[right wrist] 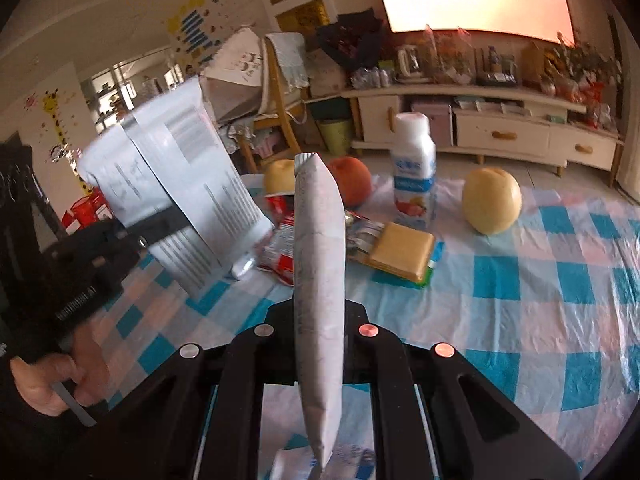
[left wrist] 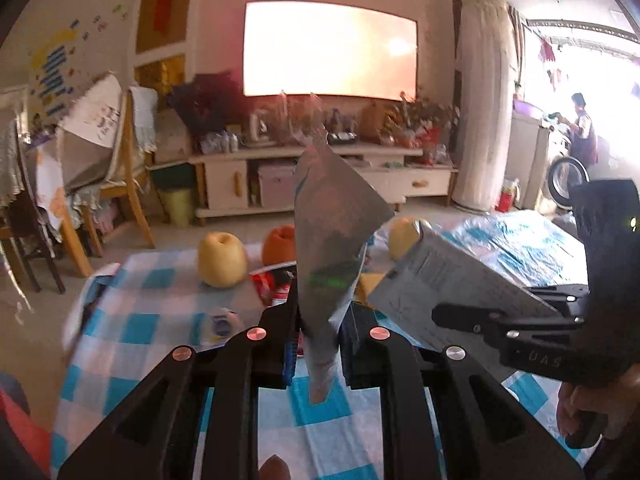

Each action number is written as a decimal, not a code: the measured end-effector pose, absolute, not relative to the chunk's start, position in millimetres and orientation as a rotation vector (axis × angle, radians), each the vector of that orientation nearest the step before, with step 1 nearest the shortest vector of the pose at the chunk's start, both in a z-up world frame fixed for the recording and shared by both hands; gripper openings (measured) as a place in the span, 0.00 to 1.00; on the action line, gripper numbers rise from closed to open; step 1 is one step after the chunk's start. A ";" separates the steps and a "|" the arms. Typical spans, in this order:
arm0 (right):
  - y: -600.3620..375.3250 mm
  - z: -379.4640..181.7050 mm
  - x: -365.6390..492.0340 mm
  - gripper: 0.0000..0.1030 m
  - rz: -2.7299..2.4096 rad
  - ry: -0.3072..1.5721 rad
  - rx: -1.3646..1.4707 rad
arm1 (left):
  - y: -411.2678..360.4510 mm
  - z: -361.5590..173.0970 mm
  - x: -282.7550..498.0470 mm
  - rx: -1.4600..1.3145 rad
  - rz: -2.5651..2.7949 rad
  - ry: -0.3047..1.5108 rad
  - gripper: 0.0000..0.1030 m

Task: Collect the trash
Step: 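Lift both white bags and carry them over the pink bucket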

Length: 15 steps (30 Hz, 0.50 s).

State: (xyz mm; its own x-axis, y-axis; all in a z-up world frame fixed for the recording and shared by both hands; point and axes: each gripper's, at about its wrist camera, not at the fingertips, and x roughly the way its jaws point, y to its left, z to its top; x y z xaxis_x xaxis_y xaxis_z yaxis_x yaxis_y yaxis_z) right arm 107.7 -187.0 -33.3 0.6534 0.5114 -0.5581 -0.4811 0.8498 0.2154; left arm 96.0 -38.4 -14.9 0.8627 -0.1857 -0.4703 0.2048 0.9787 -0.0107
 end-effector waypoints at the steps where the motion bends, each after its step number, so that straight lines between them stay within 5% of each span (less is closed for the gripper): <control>1: -183.1 -31.6 104.6 0.11 0.566 0.644 0.041 | -35.2 -12.8 90.5 0.038 -0.196 0.487 0.17; 15: -101.1 24.5 45.1 0.12 0.696 0.565 -0.011 | 37.0 27.8 5.5 0.032 -0.035 0.465 0.17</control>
State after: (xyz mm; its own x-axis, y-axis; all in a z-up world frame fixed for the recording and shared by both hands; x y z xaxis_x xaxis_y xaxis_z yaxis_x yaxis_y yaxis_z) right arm 45.1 -101.1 24.5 0.6244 0.6032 -0.4963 -0.6092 0.7737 0.1739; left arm 5.5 37.0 27.8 0.8933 -0.0262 -0.4486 0.0409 0.9989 0.0232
